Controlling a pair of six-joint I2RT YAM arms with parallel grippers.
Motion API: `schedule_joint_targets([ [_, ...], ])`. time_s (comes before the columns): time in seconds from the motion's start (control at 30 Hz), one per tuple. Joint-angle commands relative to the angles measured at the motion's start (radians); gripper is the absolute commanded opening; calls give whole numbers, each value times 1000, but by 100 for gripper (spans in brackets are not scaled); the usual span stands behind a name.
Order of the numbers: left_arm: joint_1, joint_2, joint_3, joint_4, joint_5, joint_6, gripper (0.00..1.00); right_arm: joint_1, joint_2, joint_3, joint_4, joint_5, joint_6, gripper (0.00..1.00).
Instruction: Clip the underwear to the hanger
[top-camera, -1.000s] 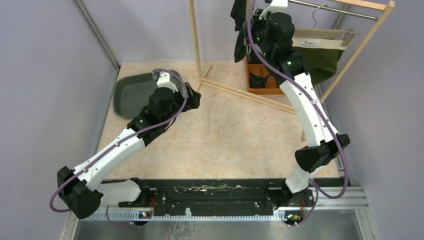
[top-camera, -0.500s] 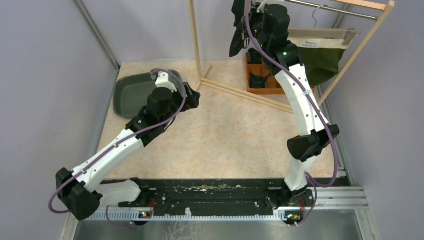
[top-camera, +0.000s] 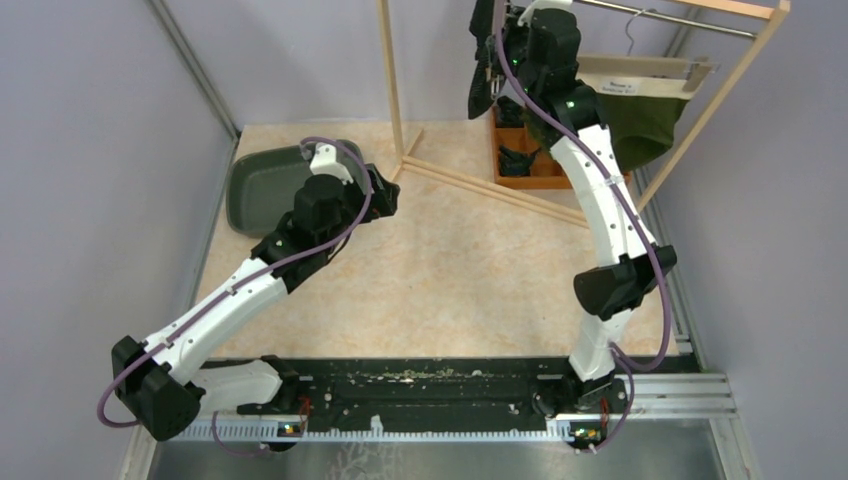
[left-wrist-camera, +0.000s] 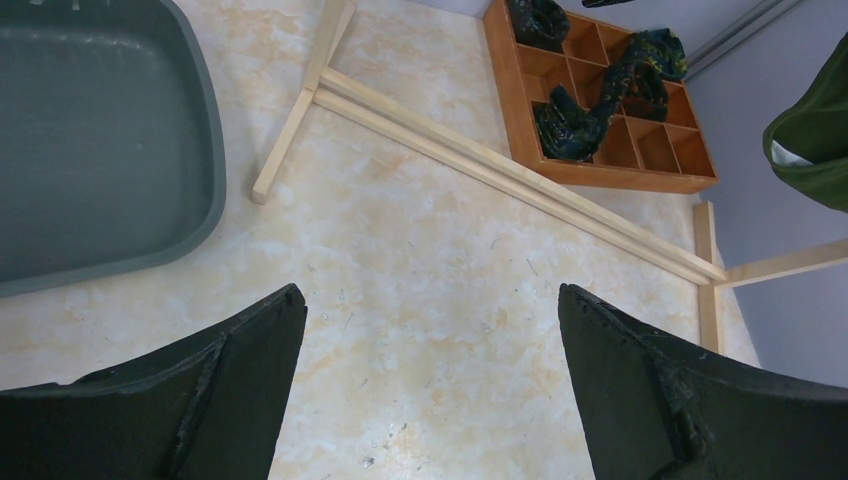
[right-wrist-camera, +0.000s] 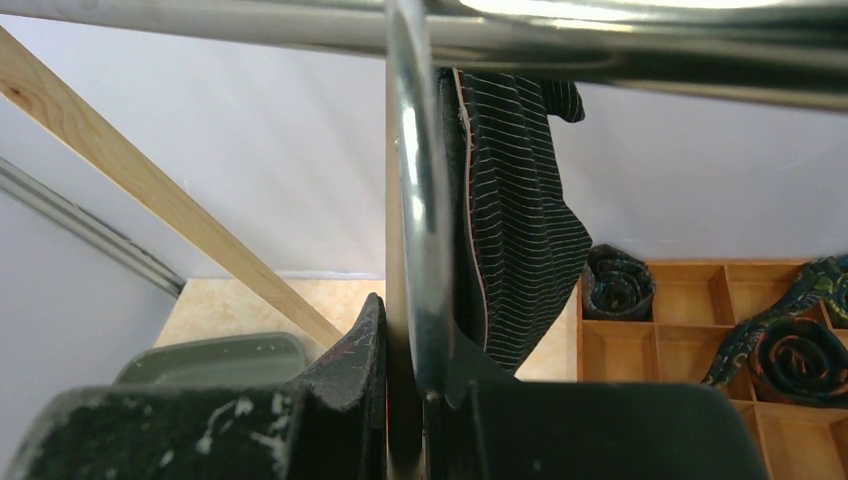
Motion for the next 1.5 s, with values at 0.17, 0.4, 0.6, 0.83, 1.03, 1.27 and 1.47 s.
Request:
schedule_joint_targets([
  [0.17, 10, -15, 13, 0, -12, 8, 100, -20, 33, 110, 53, -17, 24, 0],
  [0.4, 11, -14, 11, 0, -9, 3, 100, -20, 21, 106, 74, -19, 25, 2],
  [0.6, 11, -15, 12, -1, -6, 2, 100, -20, 37, 142, 60, -13, 24, 5],
  [0.83, 11, -22, 10, -6, -12, 3, 100, -20, 56, 176, 52, -14, 28, 16],
  [1.03, 13, -29, 9, -9, -13, 1, 100, -20, 62, 195, 41, -6, 33, 17],
  [1.27, 14, -32, 6, -9, -10, 0, 100, -20, 43, 171, 42, -13, 33, 22],
  [1.47, 14, -28, 4, -7, -9, -1, 100, -20, -55, 30, 106, -23, 42, 33],
])
